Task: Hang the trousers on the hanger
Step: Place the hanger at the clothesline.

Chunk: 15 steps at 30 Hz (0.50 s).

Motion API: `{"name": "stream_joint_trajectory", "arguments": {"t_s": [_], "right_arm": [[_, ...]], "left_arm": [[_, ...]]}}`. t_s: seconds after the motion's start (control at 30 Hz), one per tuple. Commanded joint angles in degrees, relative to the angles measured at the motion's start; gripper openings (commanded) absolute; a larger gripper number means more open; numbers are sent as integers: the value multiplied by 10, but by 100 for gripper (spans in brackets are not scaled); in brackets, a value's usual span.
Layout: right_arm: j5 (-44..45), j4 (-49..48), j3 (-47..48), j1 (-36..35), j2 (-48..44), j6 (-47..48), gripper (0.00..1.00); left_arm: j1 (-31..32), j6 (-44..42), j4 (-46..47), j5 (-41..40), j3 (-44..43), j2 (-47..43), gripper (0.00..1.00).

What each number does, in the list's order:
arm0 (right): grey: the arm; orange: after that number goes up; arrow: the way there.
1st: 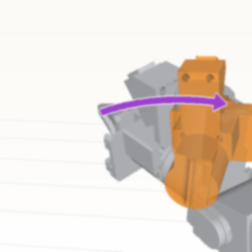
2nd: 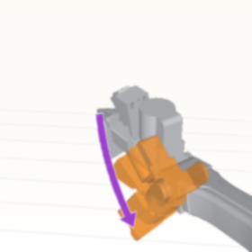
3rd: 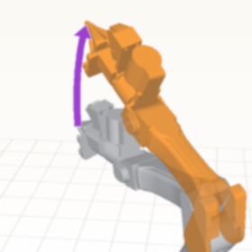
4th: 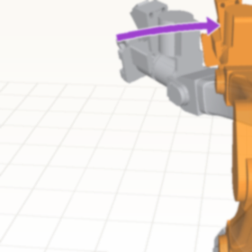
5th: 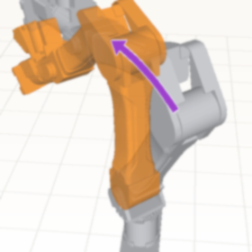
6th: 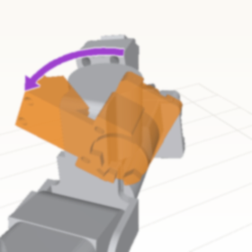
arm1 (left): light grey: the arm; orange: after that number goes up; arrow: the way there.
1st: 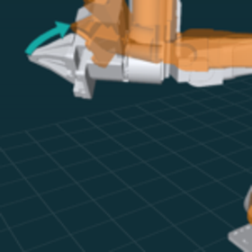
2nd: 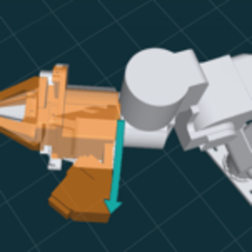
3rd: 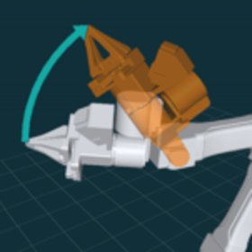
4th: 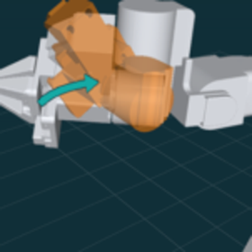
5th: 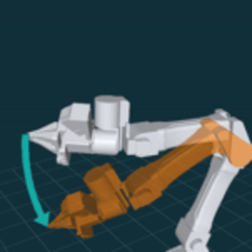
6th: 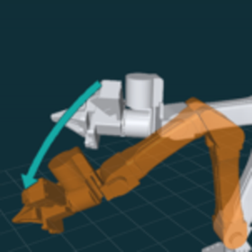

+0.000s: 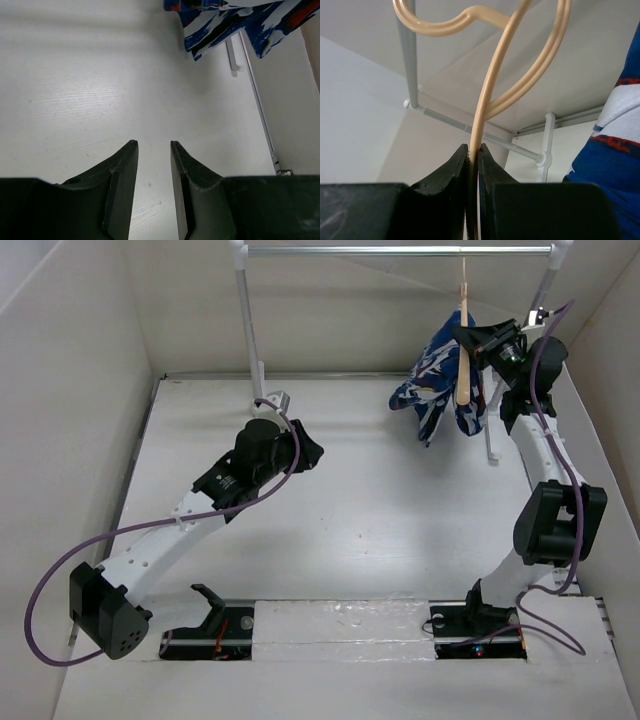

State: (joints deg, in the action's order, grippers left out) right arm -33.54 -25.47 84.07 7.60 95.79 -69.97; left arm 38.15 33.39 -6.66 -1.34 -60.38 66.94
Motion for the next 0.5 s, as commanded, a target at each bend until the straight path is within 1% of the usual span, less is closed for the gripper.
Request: {"name": "stream_joint_trajectory", "arguments": {"t_s": [0.0, 0.07, 0.2, 0.23, 0.37, 0.47], "right_arm": [[-23, -194, 41, -3, -67, -3, 0], [-25, -186, 28, -3, -92, 5, 0], [-50, -182, 31, 8, -100, 1, 0], [-52, -181, 15, 8, -105, 2, 0], [-56, -195, -38, 3, -148, -1, 0], [-60, -195, -25, 21, -147, -3, 0]], "left_arm": [[-1, -5, 15, 11, 14, -10, 29], [-1, -3, 17, 11, 21, -8, 29], [-1, -3, 19, 10, 18, -1, 29], [-1, -3, 20, 28, 19, 0, 29], [-1, -2, 23, 34, 22, 6, 29], [-1, -2, 25, 36, 22, 7, 29]]}}
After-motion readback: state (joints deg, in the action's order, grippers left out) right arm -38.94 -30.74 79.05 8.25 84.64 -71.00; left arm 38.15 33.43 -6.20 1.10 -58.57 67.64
